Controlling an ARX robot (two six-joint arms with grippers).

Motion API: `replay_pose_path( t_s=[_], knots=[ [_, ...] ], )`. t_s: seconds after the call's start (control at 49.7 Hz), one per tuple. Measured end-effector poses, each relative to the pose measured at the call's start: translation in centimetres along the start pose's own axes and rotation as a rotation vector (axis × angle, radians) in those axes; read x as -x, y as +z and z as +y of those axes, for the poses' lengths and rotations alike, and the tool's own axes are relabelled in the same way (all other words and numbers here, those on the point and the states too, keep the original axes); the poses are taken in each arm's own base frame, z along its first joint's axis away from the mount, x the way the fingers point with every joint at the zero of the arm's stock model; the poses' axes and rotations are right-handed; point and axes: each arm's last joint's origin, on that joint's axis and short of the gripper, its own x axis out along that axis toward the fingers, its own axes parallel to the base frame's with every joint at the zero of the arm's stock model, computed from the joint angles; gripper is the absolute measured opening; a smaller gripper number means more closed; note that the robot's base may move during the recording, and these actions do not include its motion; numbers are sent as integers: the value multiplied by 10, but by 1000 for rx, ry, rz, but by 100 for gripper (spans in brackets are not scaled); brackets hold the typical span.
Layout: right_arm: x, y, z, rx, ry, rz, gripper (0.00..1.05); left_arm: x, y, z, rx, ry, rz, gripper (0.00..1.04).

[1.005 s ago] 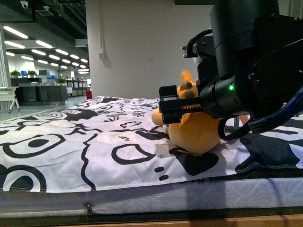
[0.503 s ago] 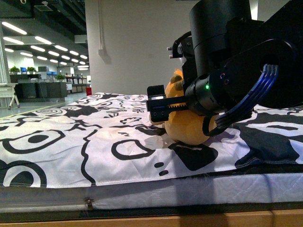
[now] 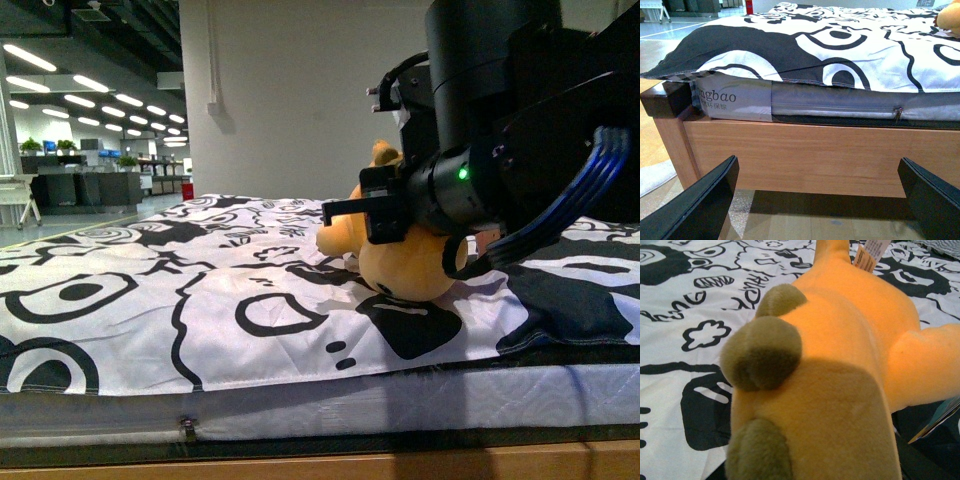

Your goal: Put away toys

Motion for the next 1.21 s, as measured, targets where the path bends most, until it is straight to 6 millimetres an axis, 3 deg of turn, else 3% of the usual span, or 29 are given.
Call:
replay_pose_path(
  t_s=[0.181, 0.302, 0.563, 0.905, 1.086, 1.206],
  knots=[
    [15, 15, -20, -17, 24, -37, 20, 0, 0, 0, 0, 0, 0, 99],
    [37, 29, -43, -64, 59, -74, 19, 0, 0, 0, 0, 0, 0, 99],
    [120, 42, -107, -170, 125, -162, 19, 0, 0, 0, 0, 0, 0, 99],
    [217, 1, -144, -233, 197, -190, 19, 0, 0, 0, 0, 0, 0, 99],
    [256, -29, -149, -265, 173, -209, 19, 0, 0, 0, 0, 0, 0, 99],
    [271, -52, -147, -280, 159, -192, 19, 0, 0, 0, 0, 0, 0, 99]
  ],
)
